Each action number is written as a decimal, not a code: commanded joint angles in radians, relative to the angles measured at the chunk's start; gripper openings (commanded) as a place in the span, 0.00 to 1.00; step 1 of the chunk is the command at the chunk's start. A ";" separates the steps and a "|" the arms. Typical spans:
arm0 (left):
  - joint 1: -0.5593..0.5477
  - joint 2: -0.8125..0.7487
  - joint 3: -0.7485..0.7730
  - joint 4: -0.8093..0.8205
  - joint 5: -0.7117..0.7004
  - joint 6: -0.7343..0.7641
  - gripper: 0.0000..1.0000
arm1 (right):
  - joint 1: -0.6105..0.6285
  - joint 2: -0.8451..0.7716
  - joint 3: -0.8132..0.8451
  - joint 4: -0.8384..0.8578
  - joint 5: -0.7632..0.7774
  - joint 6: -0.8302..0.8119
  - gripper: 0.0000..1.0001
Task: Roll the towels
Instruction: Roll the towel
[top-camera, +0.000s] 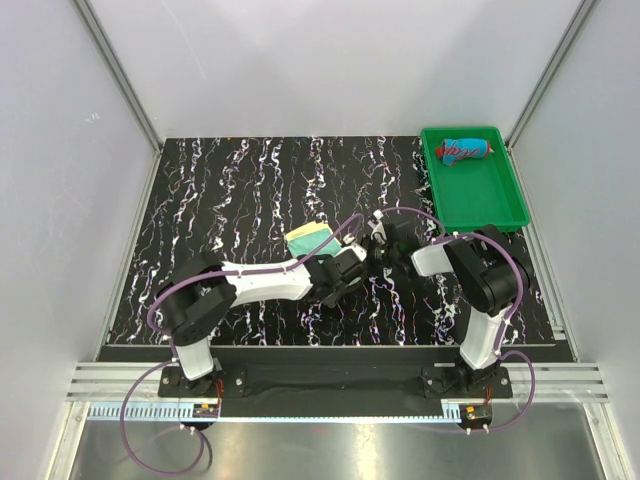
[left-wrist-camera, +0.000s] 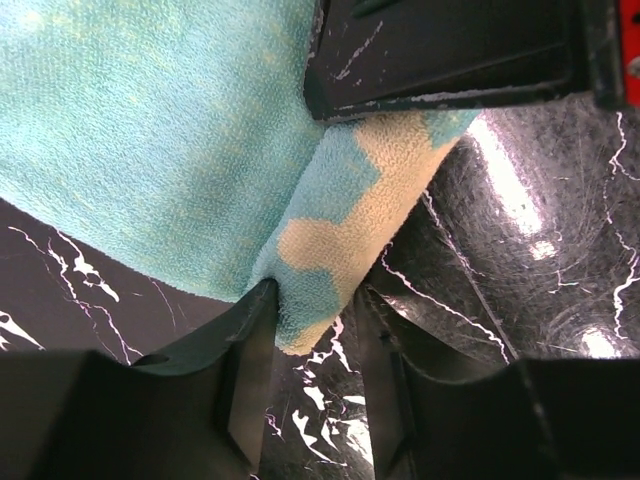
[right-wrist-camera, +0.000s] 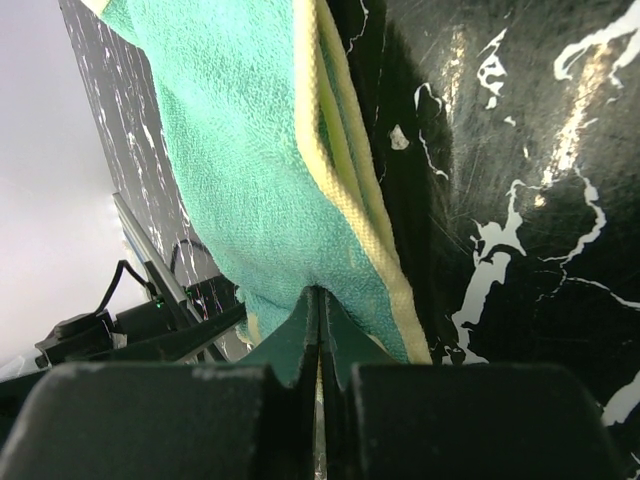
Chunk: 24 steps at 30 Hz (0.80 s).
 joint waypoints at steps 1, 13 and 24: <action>0.003 0.051 -0.031 0.021 0.068 0.010 0.37 | 0.003 0.006 0.019 -0.085 0.051 -0.030 0.00; 0.020 0.102 -0.006 0.015 0.131 0.036 0.16 | -0.021 -0.210 0.250 -0.622 0.259 -0.214 0.02; 0.020 0.142 0.101 -0.118 0.244 -0.005 0.11 | -0.050 -0.481 0.385 -1.006 0.614 -0.236 0.20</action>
